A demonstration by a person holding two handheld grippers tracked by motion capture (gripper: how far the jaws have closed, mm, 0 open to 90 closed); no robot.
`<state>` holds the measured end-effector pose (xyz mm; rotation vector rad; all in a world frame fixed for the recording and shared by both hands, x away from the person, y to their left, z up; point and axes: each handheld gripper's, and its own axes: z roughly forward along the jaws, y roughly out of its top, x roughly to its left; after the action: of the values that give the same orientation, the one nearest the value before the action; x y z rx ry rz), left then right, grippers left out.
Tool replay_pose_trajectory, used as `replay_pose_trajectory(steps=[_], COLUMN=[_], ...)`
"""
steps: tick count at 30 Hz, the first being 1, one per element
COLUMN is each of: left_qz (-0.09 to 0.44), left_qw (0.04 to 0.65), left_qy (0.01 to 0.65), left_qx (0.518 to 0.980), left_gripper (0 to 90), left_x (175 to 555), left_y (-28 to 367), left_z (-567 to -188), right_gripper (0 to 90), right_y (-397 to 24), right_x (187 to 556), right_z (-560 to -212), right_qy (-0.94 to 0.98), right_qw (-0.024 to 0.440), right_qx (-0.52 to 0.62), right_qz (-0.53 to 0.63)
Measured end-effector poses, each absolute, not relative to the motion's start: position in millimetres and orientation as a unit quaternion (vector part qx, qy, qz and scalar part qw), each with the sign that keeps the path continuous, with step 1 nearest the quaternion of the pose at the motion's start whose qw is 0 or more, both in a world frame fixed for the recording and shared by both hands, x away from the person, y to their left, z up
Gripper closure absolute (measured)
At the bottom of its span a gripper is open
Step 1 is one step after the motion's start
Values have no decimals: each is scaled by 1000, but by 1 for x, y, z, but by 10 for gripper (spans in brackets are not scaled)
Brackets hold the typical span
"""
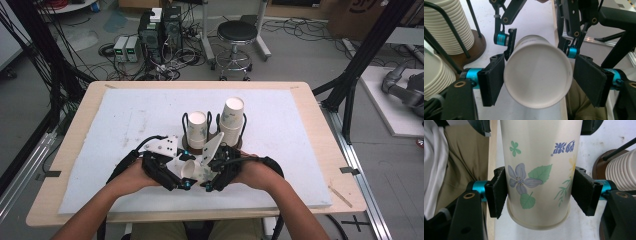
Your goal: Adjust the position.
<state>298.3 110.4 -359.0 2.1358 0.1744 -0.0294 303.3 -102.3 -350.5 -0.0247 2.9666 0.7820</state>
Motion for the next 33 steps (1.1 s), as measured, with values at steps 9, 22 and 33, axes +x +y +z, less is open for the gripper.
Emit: replay_pose_trajectory(steps=[9, 22, 33], left_qz=[-10, 5, 2], left_qw=[464, 499, 552], left_qy=[67, 87, 106], left_qx=[883, 862, 827], left_gripper=[353, 370, 369], left_x=[299, 302, 306], left_y=[108, 119, 140], left_z=[-361, -362, -367], right_gripper=[349, 214, 212], right_y=[-99, -112, -145], right_x=[302, 302, 302], right_z=[-352, -350, -351], right_qy=[971, 948, 884], right_qw=[31, 41, 56], right_qx=[-10, 34, 89], right_qz=[236, 313, 455])
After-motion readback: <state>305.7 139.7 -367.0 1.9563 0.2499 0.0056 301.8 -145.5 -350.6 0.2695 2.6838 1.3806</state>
